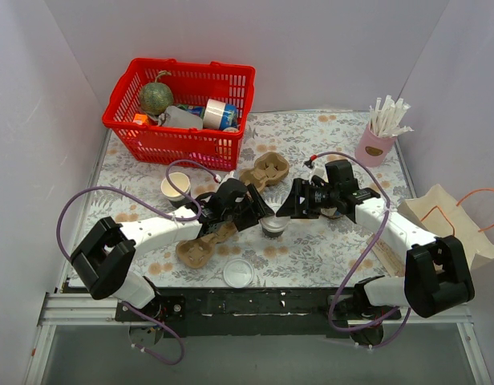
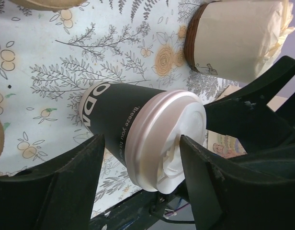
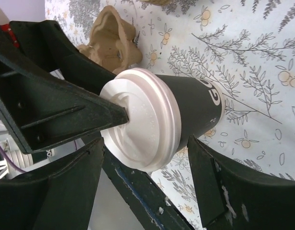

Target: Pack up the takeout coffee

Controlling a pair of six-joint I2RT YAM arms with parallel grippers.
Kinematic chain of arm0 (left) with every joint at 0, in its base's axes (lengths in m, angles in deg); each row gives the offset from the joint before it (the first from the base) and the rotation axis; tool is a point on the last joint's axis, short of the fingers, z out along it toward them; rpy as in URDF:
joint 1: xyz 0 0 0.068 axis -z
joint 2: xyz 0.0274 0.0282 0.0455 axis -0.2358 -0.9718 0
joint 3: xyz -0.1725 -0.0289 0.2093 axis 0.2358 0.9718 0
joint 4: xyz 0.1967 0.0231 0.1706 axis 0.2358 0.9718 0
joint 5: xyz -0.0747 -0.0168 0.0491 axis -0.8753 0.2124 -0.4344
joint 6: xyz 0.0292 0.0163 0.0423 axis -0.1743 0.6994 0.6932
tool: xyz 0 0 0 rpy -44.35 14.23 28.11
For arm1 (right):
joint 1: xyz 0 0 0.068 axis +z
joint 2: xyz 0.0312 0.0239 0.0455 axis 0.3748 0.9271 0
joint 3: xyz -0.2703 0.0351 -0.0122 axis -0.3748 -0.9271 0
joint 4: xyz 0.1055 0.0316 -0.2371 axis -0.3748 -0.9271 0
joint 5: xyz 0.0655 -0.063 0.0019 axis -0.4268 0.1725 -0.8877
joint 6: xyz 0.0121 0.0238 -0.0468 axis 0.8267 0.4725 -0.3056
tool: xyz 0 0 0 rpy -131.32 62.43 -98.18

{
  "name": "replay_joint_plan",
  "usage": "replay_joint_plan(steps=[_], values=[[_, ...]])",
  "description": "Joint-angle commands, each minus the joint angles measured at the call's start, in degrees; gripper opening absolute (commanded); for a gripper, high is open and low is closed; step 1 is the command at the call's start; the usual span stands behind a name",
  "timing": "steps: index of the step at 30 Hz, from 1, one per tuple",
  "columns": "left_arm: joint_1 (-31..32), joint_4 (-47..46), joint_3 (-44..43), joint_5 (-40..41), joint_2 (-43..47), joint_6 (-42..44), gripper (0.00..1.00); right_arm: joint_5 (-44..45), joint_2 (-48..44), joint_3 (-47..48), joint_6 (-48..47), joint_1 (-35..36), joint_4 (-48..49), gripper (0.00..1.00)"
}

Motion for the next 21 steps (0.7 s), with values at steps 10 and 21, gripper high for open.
replay_joint_plan(steps=[10,21], values=[[-0.1,-3.5,2.9,-0.1,0.3,-3.6,0.47,4.4,-0.8,-2.1,3.2,1.5,2.1,0.77],[0.5,-1.6,1.5,0.0,-1.1,-2.0,0.46,4.6,1.0,-3.2,4.4,1.6,5.7,0.63]])
